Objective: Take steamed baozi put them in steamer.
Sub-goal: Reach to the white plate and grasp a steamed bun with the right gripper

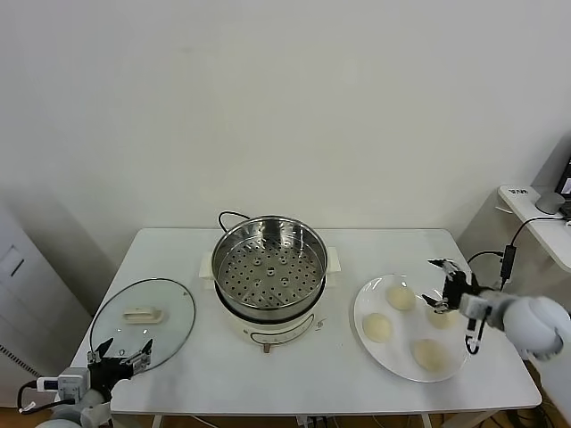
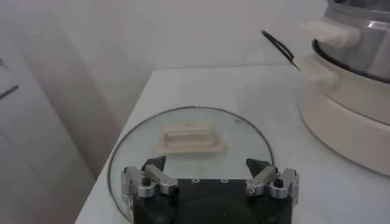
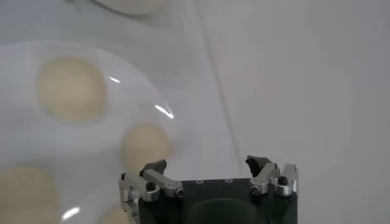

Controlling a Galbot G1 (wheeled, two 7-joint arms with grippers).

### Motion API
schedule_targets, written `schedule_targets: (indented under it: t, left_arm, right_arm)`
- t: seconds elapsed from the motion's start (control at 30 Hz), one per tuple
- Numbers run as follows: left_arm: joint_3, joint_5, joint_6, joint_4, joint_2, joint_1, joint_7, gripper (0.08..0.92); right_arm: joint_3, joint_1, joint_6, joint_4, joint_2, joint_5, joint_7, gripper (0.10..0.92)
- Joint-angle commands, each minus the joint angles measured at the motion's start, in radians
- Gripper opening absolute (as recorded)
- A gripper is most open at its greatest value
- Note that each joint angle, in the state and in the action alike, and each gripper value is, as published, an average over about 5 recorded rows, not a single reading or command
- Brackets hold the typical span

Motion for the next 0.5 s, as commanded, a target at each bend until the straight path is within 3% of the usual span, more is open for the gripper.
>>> schedule_targets:
  t: [0.03, 0.5]
  left_arm:
    - [0.002, 0.005, 0.006, -0.003, -0.003, -0.002, -0.002, 0.823]
    - [0.005, 0.004, 0.010, 0.014, -0.003, -0.016, -0.004, 0.823]
  right_arm:
    - [-0.661, 0.634, -0.001, -0.236, -0.077, 0.179, -0.238, 0.823]
    - [-0.955, 0.838, 0.039, -0.409, 0.065, 0.230, -0.377, 0.823]
